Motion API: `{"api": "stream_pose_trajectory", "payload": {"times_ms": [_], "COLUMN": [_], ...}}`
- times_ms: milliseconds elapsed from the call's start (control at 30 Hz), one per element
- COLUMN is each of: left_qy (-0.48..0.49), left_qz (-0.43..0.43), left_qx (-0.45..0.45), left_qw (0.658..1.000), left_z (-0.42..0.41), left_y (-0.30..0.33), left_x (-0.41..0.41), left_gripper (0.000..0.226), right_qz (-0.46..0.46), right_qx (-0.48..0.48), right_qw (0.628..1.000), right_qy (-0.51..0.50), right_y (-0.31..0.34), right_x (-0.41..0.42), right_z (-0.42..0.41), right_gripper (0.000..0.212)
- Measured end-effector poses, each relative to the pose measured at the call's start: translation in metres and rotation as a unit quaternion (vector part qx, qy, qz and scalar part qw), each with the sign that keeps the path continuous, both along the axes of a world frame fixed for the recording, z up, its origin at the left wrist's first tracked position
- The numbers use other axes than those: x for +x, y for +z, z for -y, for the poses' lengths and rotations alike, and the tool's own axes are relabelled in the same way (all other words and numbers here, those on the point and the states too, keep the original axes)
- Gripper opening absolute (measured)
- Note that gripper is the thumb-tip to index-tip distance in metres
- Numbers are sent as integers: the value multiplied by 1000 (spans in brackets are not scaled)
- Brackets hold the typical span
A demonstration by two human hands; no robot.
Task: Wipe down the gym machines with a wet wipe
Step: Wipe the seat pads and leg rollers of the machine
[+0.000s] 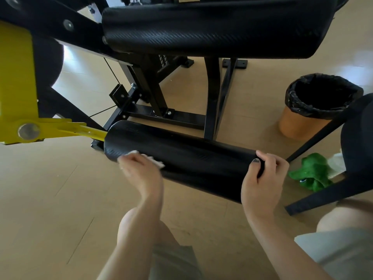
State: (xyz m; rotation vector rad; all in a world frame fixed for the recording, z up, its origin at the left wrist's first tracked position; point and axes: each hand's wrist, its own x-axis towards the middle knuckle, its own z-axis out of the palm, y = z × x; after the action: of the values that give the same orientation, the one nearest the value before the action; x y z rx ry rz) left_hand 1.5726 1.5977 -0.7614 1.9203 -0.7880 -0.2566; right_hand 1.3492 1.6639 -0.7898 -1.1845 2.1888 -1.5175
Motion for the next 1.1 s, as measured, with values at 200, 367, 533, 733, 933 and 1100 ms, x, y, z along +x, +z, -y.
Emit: {"api": "stream_pose_trajectory", "payload": {"times_ms": [200, 367, 533, 733, 933, 1100], "left_qy": [-244, -150, -379, -458, -255, -459], "left_qz": [312, 323, 405, 438, 412, 427], "left_qx": [80, 125, 125, 124, 174, 148], "left_qw": [915, 926, 822, 764, 857, 765], "left_z": [1, 38, -2, -5, 30, -19], "left_y": [-1, 28, 25, 18, 41, 31], "left_x": [25, 44, -42, -28, 21, -68], "left_gripper": [11, 12, 19, 20, 16, 33], "right_qz": [2, -10, -34, -75, 92, 233], "right_qx": [4, 16, -24, -94, -50, 19], "right_qw": [1000, 1000, 998, 989, 993, 972], "right_qy": [17, 18, 37, 83, 59, 27], "right_y": [-1, -1, -10, -34, -1, 7], "right_x": [-3, -3, -2, -1, -9, -13], "right_z": [0, 1, -11, -26, -24, -12], "right_gripper": [21, 22, 29, 34, 27, 39]}}
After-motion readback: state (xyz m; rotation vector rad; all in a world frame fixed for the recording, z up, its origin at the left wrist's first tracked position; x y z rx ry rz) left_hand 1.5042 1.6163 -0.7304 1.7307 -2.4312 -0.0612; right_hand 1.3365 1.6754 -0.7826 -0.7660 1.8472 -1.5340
